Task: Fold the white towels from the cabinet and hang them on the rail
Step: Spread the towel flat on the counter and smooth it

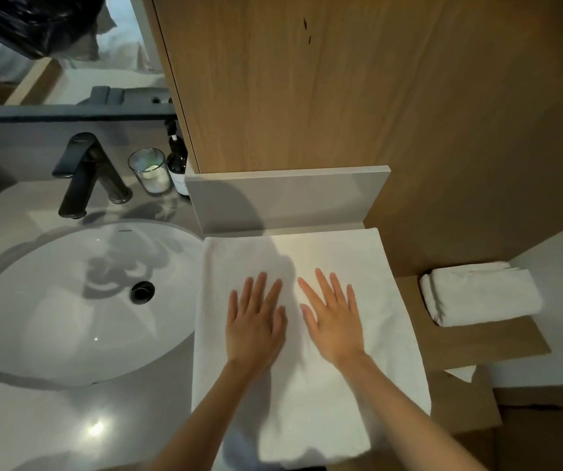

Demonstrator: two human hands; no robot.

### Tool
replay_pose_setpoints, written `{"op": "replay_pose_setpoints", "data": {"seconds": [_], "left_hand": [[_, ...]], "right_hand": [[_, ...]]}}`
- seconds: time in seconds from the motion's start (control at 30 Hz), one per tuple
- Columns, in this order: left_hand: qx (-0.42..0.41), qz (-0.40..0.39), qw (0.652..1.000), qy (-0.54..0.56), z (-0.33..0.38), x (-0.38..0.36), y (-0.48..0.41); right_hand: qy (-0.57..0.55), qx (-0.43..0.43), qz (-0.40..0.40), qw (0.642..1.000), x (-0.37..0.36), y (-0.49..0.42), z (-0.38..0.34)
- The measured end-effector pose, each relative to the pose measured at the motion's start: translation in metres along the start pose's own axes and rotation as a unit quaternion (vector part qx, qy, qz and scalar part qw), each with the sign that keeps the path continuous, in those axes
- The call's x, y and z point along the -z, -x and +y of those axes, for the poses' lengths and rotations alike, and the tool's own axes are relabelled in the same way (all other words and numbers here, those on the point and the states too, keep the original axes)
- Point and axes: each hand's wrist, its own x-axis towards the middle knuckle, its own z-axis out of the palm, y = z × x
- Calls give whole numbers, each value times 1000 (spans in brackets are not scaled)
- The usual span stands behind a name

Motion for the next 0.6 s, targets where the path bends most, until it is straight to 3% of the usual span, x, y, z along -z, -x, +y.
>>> {"op": "replay_pose_setpoints", "data": {"seconds": [0.13,0.37,0.47,0.6], "left_hand": [[3,-11,1000,12,1,5,2],[0,-32,999,9,3,10,1],[-2,-49,999,-4,4,11,1],[4,-65,998,-6,7,14,1]], "right_hand": [[-11,-7,50,999,4,14,50],[-16,-21,41,999,6,20,69],[-75,-23,33,996,17,34,75],[-177,-105,98,974,28,72,90]]}}
